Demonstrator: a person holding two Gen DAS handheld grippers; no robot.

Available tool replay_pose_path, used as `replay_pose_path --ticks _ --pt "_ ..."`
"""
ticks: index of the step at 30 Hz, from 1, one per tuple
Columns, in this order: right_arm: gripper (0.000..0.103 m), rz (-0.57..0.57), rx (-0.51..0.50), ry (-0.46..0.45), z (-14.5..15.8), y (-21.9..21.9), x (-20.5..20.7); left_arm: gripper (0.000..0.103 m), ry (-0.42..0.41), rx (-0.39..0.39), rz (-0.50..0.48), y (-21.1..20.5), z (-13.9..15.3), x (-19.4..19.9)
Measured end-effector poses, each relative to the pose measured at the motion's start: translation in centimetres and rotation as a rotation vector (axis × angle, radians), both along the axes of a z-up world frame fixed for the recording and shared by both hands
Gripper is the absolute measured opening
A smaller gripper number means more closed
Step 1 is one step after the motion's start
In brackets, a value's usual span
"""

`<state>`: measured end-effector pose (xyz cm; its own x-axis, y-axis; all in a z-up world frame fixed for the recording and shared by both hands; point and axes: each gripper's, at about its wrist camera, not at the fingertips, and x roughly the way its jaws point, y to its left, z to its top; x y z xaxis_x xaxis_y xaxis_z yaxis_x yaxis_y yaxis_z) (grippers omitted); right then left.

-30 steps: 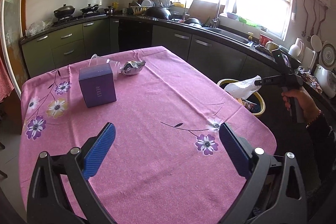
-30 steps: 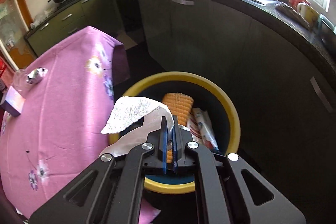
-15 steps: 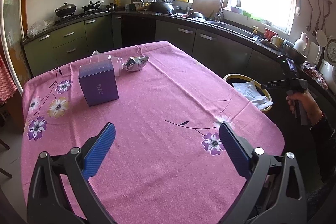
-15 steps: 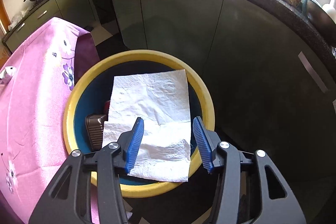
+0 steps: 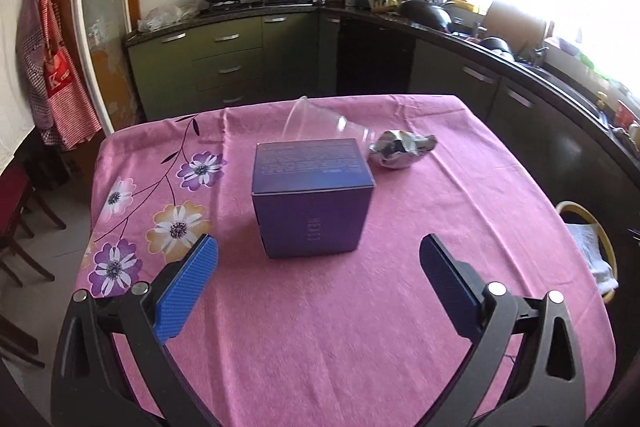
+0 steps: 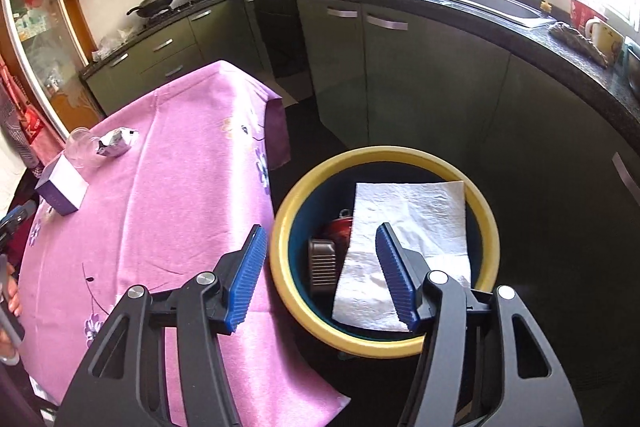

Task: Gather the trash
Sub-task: 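Withdraw the right tool from the bin toward the table, then grasp the purple box with the left tool and lift it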

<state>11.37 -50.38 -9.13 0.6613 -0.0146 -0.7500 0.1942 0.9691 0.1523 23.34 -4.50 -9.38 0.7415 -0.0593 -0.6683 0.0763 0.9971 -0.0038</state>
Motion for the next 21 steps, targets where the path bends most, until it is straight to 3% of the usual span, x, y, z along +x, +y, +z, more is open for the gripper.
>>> replay_pose_path --ticks 13,16,21 --pt "0.057 0.109 0.065 0.005 -1.3 3.0 2.4 0.095 0.058 -0.024 0.084 -0.4 -2.8 5.9" --pt "0.057 0.111 0.076 0.013 -1.8 2.9 2.6 0.075 0.053 -0.016 0.087 -0.6 -2.7 6.2" --pt "0.057 0.106 0.088 0.017 -2.1 2.6 2.7 0.073 0.058 -0.014 0.084 -0.8 -2.7 6.3"
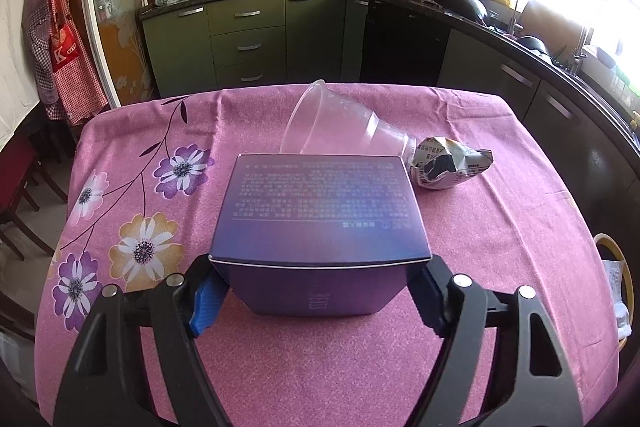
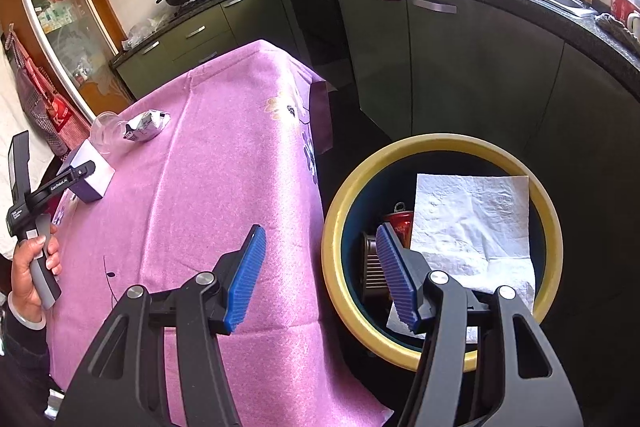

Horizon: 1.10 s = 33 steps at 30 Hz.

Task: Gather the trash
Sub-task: 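Grasp the purple box with the left tool and lift it, then carry the purple box over the bin and open the left tool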

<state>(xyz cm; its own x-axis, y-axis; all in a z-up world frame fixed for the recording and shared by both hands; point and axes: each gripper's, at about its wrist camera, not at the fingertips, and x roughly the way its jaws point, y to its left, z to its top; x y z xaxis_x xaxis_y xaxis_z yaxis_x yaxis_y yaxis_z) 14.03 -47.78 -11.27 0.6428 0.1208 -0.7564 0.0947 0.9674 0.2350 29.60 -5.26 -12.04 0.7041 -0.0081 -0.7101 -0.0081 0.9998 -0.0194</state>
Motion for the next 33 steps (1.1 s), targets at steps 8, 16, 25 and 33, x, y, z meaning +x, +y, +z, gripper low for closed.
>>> replay_pose_path --ticks 8,16,25,33 --pt "0.057 0.002 0.002 -0.006 0.4 0.1 -0.5 0.072 -0.02 -0.002 -0.025 -0.4 0.9 -1.8" --pt "0.057 -0.006 0.001 -0.035 1.4 -0.5 -1.9 0.072 -0.055 0.003 -0.168 -4.2 3.7 -5.9" --pt "0.057 -0.152 -0.056 -0.061 2.5 -5.2 -6.8 0.072 -0.029 -0.065 -0.558 -18.4 4.7 -8.8" --pt "0.057 -0.28 -0.052 -0.057 2.3 -9.9 -11.6 0.072 0.046 -0.087 -0.791 -32.3 2.4 -8.7"
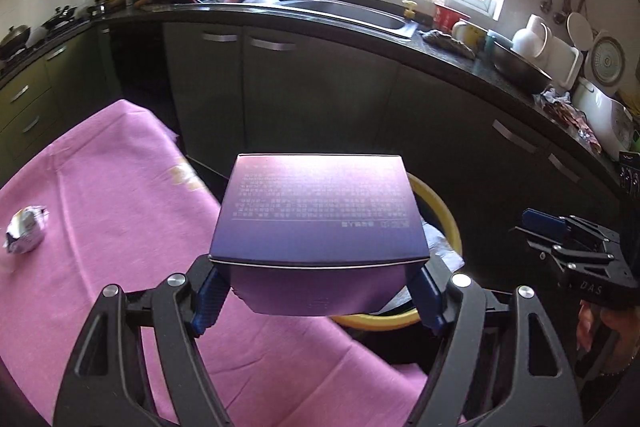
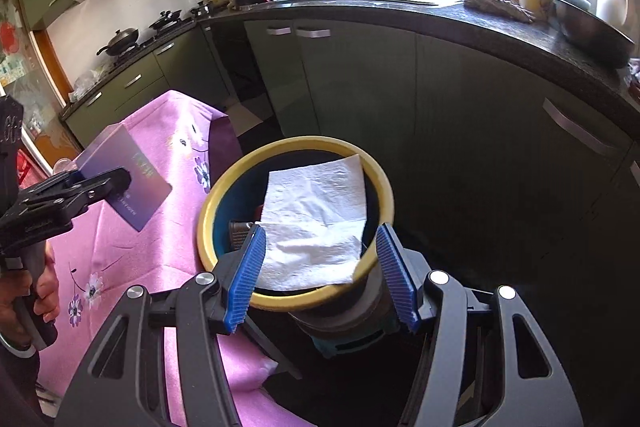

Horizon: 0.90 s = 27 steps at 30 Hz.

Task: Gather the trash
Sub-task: 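Carry the purple box over the bin and open the left tool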

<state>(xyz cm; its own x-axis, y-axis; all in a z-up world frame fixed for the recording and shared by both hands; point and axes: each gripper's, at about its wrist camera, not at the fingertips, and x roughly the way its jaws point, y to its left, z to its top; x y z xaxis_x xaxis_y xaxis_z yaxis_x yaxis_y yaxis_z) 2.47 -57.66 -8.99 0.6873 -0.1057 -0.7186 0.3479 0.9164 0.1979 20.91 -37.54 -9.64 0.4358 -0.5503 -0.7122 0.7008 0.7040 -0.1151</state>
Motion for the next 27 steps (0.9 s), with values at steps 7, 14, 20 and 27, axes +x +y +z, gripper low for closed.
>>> replay_pose_path --ticks 7,14,20,27 --pt "0.057 -0.045 0.03 0.02 -1.3 -2.0 -1.8 0.073 0.086 0.07 -0.053 -8.0 -4.5 2.1" --pt "0.058 -0.051 0.045 0.021 -1.9 -2.4 -2.4 0.079 0.1 0.072 -0.03 -7.3 -5.5 1.8" --pt "0.058 -0.014 0.047 0.029 -2.1 -1.6 -0.9 0.091 0.019 -0.028 0.005 -1.3 -0.8 0.3" --pt "0.058 0.114 0.028 0.028 -1.0 1.9 3.0 0.096 -0.12 -0.127 0.127 9.6 2.7 -1.7"
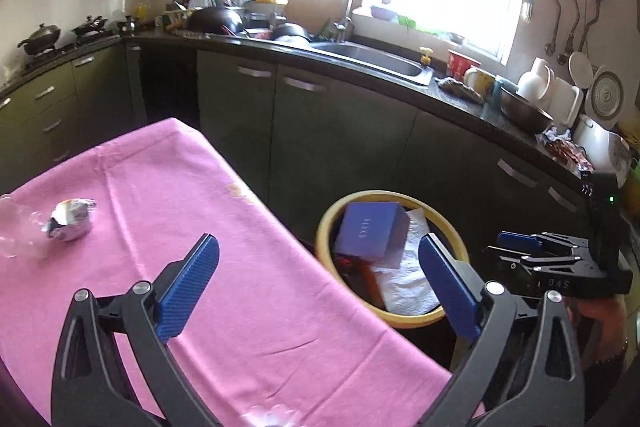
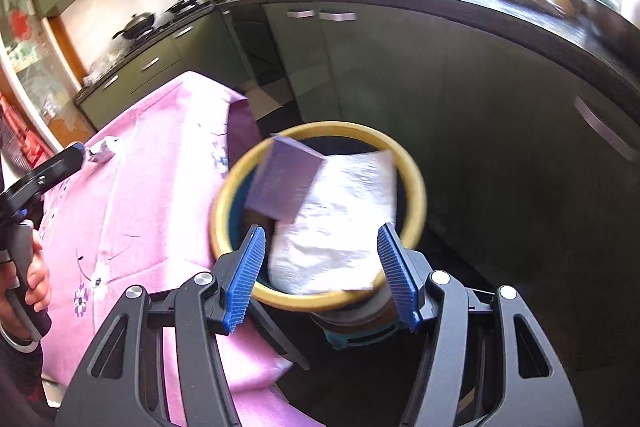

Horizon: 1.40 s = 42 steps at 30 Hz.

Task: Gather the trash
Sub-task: 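Carry the purple box over the bin and open the left tool, then grasp the white snack bag beside the cup with the right tool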

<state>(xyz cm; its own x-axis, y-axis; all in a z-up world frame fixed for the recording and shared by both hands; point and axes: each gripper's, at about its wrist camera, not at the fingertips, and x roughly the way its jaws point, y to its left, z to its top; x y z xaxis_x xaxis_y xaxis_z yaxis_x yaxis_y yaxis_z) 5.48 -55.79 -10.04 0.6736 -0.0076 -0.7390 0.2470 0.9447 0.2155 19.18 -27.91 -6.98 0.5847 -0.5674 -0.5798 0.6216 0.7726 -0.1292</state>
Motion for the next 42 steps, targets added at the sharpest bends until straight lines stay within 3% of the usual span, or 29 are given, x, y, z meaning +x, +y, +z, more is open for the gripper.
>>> replay_pose_path --ticks 10,16,21,25,28,32,42 --pt "0.059 0.318 -0.017 0.004 1.0 11.4 10.8 0.096 -0.063 0.047 0.26 15.1 -0.8 1.2" --pt "0.059 0.511 -0.003 0.012 0.6 20.0 17.3 0.096 -0.093 0.089 0.331 19.8 -2.3 3.0" --pt "0.061 0.603 -0.008 0.021 0.2 26.6 22.4 0.096 -0.053 0.05 0.343 21.4 -3.2 3.7" --pt "0.073 0.643 -0.018 0.014 -0.3 30.6 25.9 0.096 -0.043 0.053 0.333 21.1 -3.8 3.4" --pt "0.078 0.655 -0.082 -0.009 -0.8 33.1 27.7 0.096 -0.035 0.037 0.331 21.3 -3.9 3.3" --pt "0.08 0.65 -0.14 0.002 -1.9 34.9 30.2 0.096 -0.015 0.027 0.337 21.5 -4.2 3.4" --pt "0.082 0.631 -0.158 0.045 -3.5 36.0 33.4 0.096 -0.002 0.023 0.335 21.5 -4.5 3.6"
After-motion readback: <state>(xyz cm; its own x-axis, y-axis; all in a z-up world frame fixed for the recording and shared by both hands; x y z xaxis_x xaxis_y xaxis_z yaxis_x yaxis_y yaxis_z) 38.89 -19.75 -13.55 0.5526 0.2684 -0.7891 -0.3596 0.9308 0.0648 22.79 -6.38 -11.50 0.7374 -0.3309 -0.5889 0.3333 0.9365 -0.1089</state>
